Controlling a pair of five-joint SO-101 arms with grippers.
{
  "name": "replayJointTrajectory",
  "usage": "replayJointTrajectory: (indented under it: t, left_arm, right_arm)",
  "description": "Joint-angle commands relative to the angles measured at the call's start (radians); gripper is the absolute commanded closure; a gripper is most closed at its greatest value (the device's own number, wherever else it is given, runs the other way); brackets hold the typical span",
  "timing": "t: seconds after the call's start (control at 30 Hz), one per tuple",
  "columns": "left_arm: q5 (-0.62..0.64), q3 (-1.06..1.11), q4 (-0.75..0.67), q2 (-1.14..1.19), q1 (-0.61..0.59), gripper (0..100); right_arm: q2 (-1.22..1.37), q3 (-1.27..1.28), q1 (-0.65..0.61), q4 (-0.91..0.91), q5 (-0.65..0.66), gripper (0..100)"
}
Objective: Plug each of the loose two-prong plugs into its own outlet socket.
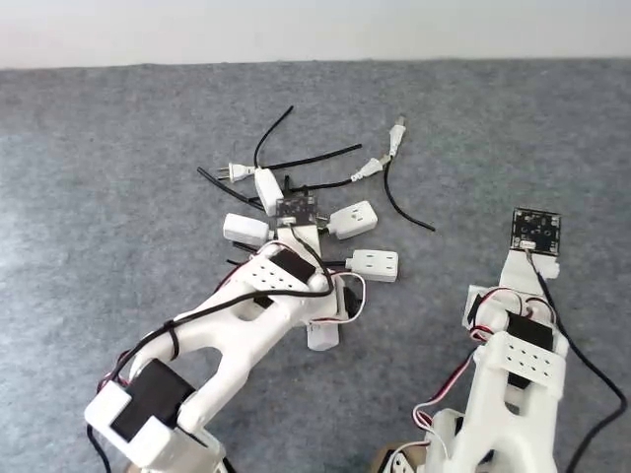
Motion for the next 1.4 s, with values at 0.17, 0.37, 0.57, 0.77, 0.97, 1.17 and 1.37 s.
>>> replayJointTrajectory:
  t: [0.17,0.37,0.57,0.77,0.97,1.17,1.37]
  left_arm:
    - [0.012,-0.021,0.008,-0.006,-0.005,70]
    - [0.011,-0.012,0.005,-0.006,-0.003,70]
    - [0.011,-0.019,0.017,-0.017,-0.002,70]
    - [-0.035,-0.125,0.140,-0.017,0.031,70]
    - [-0.044,-0.194,0.190,-0.008,0.132,70]
    - [-0.041,-0.140,0.054,-0.006,0.143,70]
    - [-0.041,-0.047,-0.025,-0.006,0.140,70]
  right_arm:
    - [0.002,-0.014,0.004,-0.022,0.012,98.3]
    - [0.002,-0.014,0.004,-0.022,0.011,98.3]
    - [0.002,-0.014,0.004,-0.022,0.011,98.3]
    - [0.004,-0.011,0.004,-0.041,0.011,98.3]
    - [0.004,-0.011,0.004,-0.042,0.011,98.3]
    - [0.004,-0.011,0.004,-0.042,0.014,98.3]
    - [0.004,-0.011,0.004,-0.042,0.015,98.3]
